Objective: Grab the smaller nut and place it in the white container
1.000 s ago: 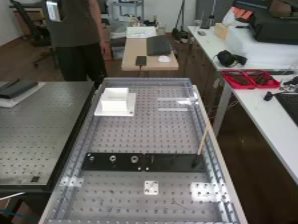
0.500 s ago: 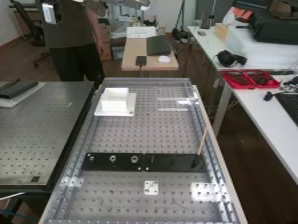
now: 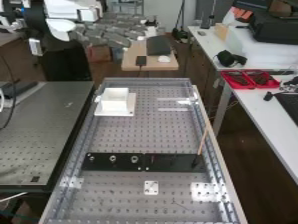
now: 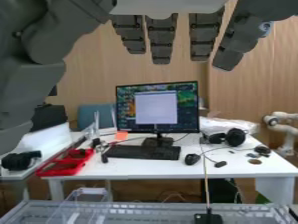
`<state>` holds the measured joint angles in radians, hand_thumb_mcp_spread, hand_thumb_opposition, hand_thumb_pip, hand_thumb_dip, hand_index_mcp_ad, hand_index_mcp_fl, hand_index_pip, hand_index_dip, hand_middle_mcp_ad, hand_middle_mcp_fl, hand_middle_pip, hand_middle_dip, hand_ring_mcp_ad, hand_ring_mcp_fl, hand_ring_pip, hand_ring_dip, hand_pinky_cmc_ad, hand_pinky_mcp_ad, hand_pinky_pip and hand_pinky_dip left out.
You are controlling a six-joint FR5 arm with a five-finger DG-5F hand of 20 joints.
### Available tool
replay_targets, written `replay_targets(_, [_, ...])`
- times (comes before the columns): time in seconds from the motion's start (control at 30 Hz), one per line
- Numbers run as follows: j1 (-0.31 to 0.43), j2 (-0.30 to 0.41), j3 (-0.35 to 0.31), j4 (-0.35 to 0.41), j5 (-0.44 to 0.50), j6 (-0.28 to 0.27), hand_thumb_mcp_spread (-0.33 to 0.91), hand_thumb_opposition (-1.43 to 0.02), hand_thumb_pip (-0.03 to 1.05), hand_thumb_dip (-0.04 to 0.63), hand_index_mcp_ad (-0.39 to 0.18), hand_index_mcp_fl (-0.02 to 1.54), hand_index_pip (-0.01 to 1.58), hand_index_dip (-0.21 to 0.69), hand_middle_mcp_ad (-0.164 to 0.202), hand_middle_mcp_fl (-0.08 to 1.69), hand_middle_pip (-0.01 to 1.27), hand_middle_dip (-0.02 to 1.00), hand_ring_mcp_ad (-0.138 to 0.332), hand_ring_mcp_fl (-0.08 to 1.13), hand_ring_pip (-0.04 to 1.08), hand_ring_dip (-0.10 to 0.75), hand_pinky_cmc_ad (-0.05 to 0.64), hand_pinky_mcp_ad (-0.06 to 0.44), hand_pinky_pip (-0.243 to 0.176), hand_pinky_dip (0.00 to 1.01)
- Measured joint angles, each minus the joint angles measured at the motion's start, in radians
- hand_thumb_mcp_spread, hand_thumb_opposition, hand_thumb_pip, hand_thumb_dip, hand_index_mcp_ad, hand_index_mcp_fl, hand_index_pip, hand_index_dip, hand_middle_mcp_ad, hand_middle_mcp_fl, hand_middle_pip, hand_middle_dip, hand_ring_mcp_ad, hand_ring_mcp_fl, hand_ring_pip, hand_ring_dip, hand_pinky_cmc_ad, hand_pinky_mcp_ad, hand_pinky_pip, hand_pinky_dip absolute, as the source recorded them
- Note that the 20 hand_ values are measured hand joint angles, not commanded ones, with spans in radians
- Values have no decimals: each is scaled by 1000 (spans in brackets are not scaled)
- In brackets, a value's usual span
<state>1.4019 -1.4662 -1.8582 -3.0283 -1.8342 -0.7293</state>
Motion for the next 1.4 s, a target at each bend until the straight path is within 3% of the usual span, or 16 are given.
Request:
replay_targets(0.33, [-76,-16,-105,150,-70,29,250,-709,405,14,21,24,87,-98,89,7,136,77,220,16,89,12,332,213,-105,283])
replay_targets(0.47, [-149,-54,-116,179,-186,9,278,-730,415,30,5,37,89,-136,91,10,138,89,222,17,87,12,332,213,-105,290])
replay_targets(0.57, [-199,-86,-116,189,-267,-6,284,-726,496,51,-9,54,120,-133,89,10,138,93,220,12,101,12,332,213,-108,290])
replay_targets(0.87, [-341,-194,-105,213,-482,-98,325,-757,499,93,-30,52,230,-133,89,9,138,94,227,12,98,12,332,213,-105,291])
replay_targets(0.97, [-367,-213,-110,247,-520,-109,328,-771,499,124,-42,58,290,-134,87,10,138,108,225,12,99,12,332,211,-108,293])
replay_targets(1.23, [-414,-264,-151,369,-564,-126,360,-771,534,127,-49,52,468,-103,89,38,134,113,227,12,98,14,330,209,-108,283])
replay_targets(1.4, [-427,-288,-162,380,-558,-157,379,-775,543,138,-56,138,642,-87,89,37,138,113,227,10,98,14,312,209,-105,265])
